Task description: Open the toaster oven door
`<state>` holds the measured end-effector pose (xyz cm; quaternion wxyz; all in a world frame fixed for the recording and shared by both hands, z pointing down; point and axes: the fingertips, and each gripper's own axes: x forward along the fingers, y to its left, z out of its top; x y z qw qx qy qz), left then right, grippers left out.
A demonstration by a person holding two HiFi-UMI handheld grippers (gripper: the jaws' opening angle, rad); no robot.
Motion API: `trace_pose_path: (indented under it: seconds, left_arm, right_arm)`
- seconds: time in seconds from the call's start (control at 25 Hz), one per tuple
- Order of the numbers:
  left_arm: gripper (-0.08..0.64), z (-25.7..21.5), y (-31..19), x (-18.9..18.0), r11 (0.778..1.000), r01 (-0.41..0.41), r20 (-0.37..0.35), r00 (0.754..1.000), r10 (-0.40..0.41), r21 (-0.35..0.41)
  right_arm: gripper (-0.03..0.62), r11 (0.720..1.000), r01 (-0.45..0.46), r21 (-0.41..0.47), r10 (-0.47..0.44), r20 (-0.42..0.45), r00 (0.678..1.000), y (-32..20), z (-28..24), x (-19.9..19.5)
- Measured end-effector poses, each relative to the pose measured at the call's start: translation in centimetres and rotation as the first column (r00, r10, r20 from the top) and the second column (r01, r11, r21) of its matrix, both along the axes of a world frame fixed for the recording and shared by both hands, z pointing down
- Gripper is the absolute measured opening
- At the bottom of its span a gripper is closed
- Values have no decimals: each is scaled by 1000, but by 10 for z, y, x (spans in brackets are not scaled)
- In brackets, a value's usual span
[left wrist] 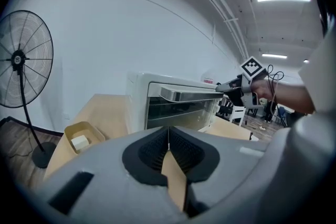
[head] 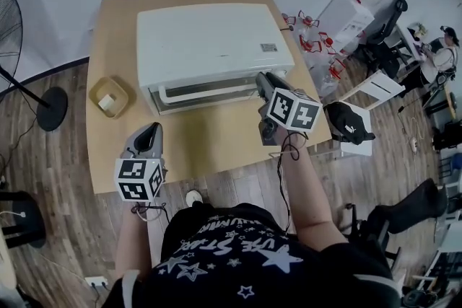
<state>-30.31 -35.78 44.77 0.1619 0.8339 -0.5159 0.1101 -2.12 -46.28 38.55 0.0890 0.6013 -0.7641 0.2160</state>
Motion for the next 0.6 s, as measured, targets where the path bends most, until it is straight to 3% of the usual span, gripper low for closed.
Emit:
trace_pose_path:
  seconds: [0.6]
  left_arm:
    - [21,7,53,13,996,88,41,995,-88,-7]
  right_arm:
    - [97,998,66,25,-64,-51,997,40,11,7]
